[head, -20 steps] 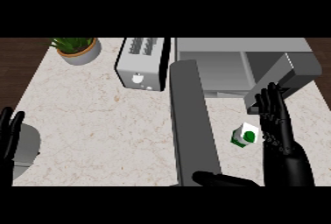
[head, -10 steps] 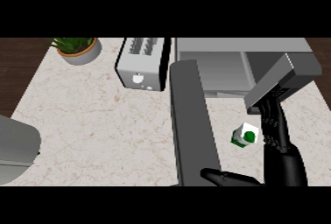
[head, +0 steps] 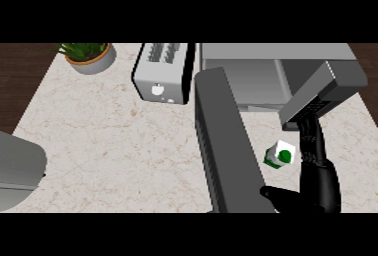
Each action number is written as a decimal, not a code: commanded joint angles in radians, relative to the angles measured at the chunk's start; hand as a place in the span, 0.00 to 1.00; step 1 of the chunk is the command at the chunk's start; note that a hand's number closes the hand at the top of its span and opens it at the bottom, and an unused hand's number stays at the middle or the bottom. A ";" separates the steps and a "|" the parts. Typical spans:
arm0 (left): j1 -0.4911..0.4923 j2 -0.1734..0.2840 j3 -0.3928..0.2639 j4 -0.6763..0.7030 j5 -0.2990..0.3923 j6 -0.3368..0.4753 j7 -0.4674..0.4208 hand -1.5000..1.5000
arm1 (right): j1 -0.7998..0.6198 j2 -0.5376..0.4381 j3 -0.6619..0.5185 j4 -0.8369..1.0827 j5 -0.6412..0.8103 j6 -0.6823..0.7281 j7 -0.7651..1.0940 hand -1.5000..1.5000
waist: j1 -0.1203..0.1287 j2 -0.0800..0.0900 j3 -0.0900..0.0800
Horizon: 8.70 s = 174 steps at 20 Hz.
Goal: Pick up the milk, place it into the microwave and close the microwave
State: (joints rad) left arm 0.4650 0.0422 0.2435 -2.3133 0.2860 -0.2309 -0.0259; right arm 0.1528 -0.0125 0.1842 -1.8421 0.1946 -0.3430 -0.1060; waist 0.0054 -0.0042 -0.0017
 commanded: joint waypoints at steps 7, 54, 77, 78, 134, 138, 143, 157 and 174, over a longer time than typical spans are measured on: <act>0.078 -0.015 0.097 -0.050 0.082 -0.099 -0.019 0.00 | -0.015 0.008 -0.121 0.268 -0.055 -0.024 -0.195 0.00 | 0.004 0.003 0.002; 0.121 -0.042 0.148 -0.035 0.126 -0.188 -0.038 0.00 | -0.506 -0.142 -0.387 1.434 -0.149 0.267 -1.066 1.00 | 0.019 0.007 0.004; 0.067 -0.041 0.231 0.004 0.162 -0.209 0.023 0.00 | -0.681 -0.115 -0.244 1.076 -0.136 0.430 -0.666 1.00 | -0.003 0.000 0.001; 0.027 -0.014 0.250 0.009 0.198 -0.198 0.057 0.00 | -0.664 -0.120 -0.245 1.081 -0.127 0.425 -0.685 1.00 | -0.001 0.003 0.001; -0.142 0.035 0.185 0.194 0.065 -0.294 0.026 0.00 | -1.255 -0.264 -0.255 1.758 0.214 -0.355 -0.568 0.00 | 0.140 0.076 0.009; -0.151 0.036 0.166 0.203 0.054 -0.316 0.009 0.00 | -1.253 -0.233 -0.265 1.757 0.202 -0.298 -0.603 0.00 | 0.146 0.075 0.008; -0.170 0.045 0.139 0.238 0.057 -0.354 -0.004 0.00 | -1.267 -0.216 -0.324 1.743 0.141 -0.184 -0.630 0.00 | 0.135 0.069 0.007; -0.254 0.019 -0.002 0.223 0.024 -0.363 0.056 0.00 | -1.176 -0.197 -0.453 1.751 0.001 0.168 -0.754 0.00 | 0.064 0.040 0.006; -0.283 -0.042 -0.315 0.272 -0.112 -0.211 0.136 1.00 | -0.856 -0.187 -0.455 1.658 -0.051 0.533 -0.918 0.00 | -0.006 0.005 0.002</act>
State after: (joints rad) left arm 0.2247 0.0015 0.0003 -2.0491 0.1854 -0.5003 0.0570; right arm -0.7761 -0.1890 -0.2870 -0.1500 0.1420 0.1235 -0.9758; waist 0.0145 0.0063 0.0012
